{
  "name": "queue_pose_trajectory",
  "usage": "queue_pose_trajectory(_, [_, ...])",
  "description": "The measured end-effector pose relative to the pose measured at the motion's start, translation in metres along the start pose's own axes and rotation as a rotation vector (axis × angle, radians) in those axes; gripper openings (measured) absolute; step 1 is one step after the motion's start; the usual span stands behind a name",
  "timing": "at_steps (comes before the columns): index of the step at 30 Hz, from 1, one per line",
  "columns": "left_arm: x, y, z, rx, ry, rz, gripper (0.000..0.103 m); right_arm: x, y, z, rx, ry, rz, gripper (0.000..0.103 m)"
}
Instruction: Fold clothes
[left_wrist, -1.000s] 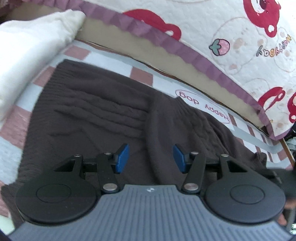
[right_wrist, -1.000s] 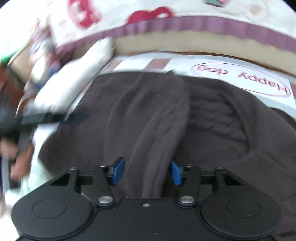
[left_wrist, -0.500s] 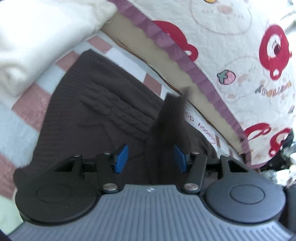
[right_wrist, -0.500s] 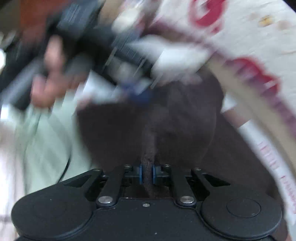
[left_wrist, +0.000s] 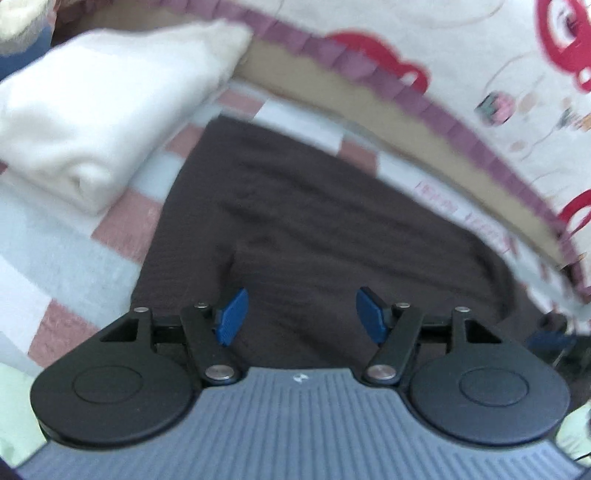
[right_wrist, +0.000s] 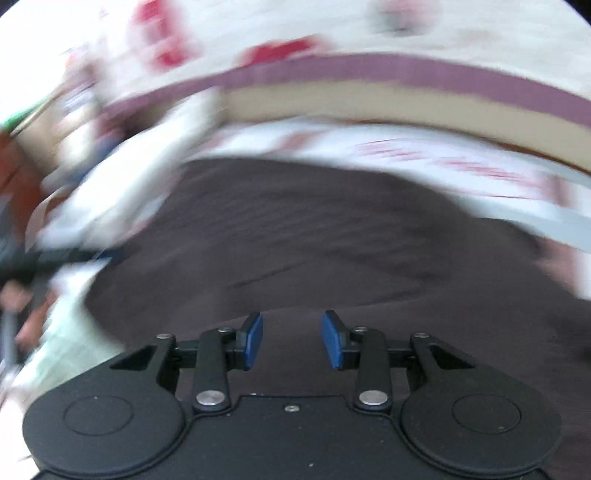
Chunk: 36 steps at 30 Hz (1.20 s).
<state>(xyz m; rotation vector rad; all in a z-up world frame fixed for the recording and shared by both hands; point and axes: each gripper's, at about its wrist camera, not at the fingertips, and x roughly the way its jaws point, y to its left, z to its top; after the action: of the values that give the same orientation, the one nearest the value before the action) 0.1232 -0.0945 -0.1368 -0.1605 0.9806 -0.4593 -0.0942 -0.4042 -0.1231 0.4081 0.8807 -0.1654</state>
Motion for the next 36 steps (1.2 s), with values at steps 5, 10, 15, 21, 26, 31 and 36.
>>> queue_pose_trajectory(5, [0.018,-0.024,-0.01,0.185,0.025,0.12,0.065,0.0,-0.036,0.007,0.103,-0.015,-0.145,0.049])
queue_pose_trajectory(10, [0.032,-0.042,-0.017,0.284,0.036,0.15,0.072,0.025,-0.056,0.014,0.222,0.0,-0.166,0.063])
queue_pose_trajectory(15, [0.031,-0.053,-0.021,0.35,0.031,0.124,0.065,0.067,-0.052,0.009,0.114,0.095,-0.261,0.068])
queue_pose_trajectory(21, [0.016,-0.069,-0.024,0.453,-0.048,0.081,0.0,0.066,-0.032,-0.004,-0.196,-0.039,-0.298,0.01])
queue_pose_trajectory(26, [-0.003,-0.067,-0.012,0.393,-0.253,0.073,0.0,0.037,-0.05,0.037,-0.201,-0.21,-0.395,0.007])
queue_pose_trajectory(31, [0.031,-0.06,0.022,0.297,-0.311,0.137,0.001,0.036,-0.076,0.082,-0.195,-0.274,-0.487,0.006])
queue_pose_trajectory(36, [0.049,-0.035,0.026,0.157,-0.158,0.088,0.014,0.036,-0.131,0.078,0.035,-0.225,-0.489,0.033])
